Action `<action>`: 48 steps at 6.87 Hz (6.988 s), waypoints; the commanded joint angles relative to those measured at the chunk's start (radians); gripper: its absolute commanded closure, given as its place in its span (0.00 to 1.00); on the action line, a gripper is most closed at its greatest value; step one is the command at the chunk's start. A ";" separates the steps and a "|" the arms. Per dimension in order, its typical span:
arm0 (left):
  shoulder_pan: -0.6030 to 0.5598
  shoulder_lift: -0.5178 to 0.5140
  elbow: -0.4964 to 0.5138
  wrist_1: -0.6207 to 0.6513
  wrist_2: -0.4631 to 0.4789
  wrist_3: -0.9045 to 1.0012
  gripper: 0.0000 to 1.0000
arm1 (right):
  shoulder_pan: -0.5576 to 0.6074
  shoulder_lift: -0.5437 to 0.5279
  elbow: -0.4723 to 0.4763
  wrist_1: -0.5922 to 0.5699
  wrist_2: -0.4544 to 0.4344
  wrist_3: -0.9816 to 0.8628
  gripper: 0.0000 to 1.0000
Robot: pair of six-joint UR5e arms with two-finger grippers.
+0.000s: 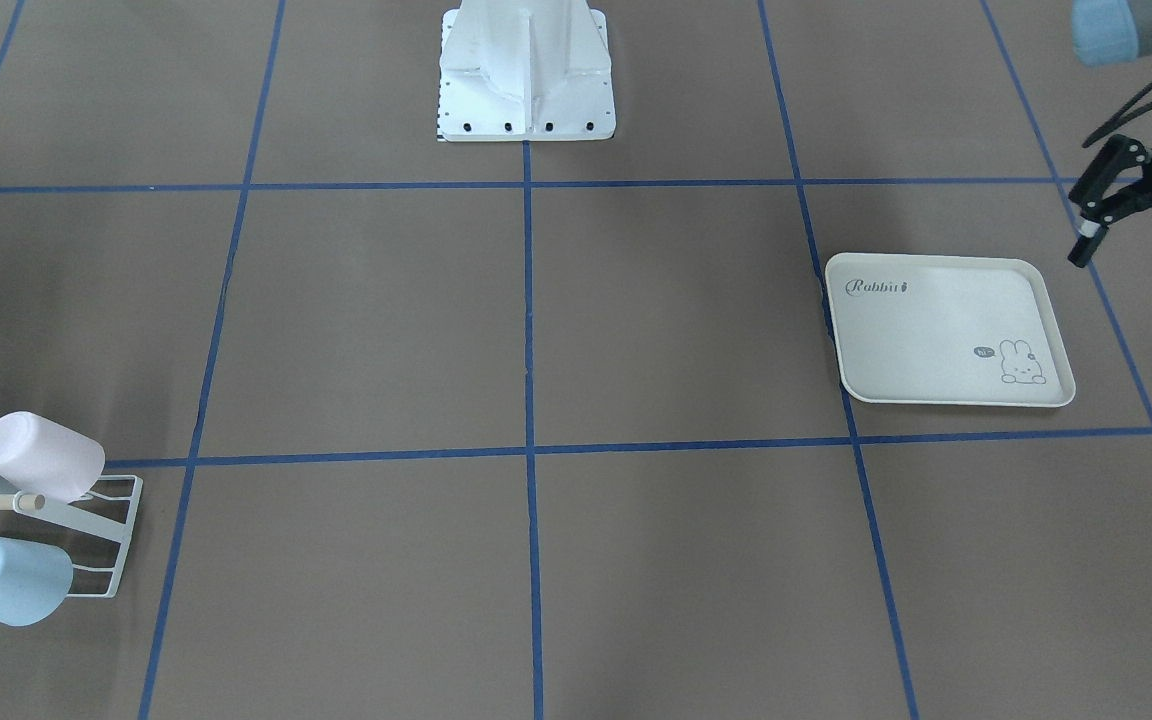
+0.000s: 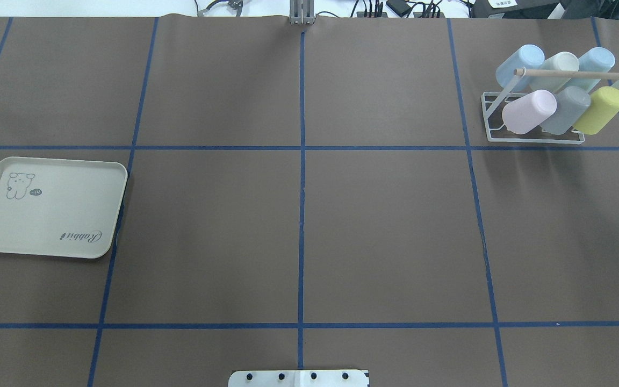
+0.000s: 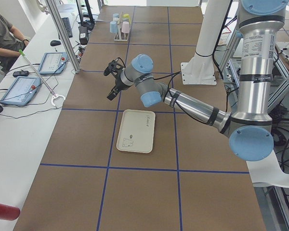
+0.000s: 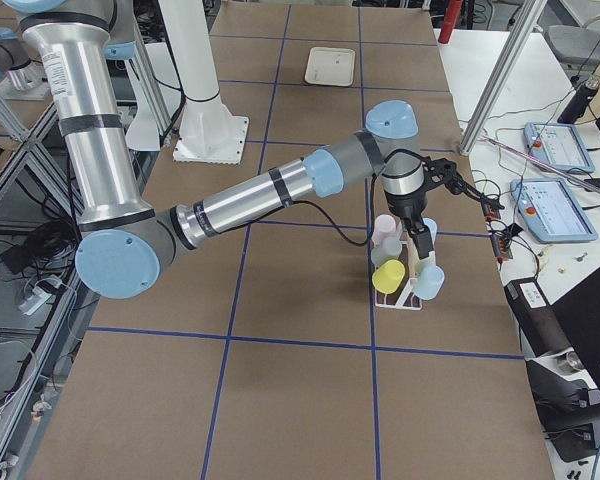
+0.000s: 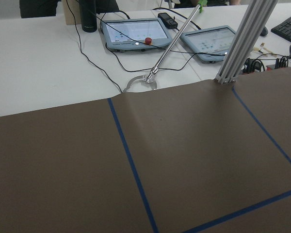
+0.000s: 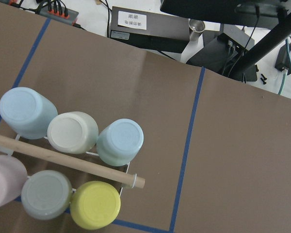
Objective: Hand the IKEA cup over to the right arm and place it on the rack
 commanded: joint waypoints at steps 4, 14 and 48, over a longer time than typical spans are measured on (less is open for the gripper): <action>-0.228 0.051 0.303 -0.003 -0.164 0.492 0.00 | 0.048 -0.140 0.009 -0.131 0.121 -0.221 0.00; -0.275 0.088 0.362 0.148 -0.149 0.567 0.00 | 0.045 -0.248 -0.098 -0.130 0.127 -0.186 0.00; -0.274 0.094 0.138 0.681 -0.149 0.469 0.00 | 0.043 -0.227 -0.072 -0.129 0.182 0.014 0.00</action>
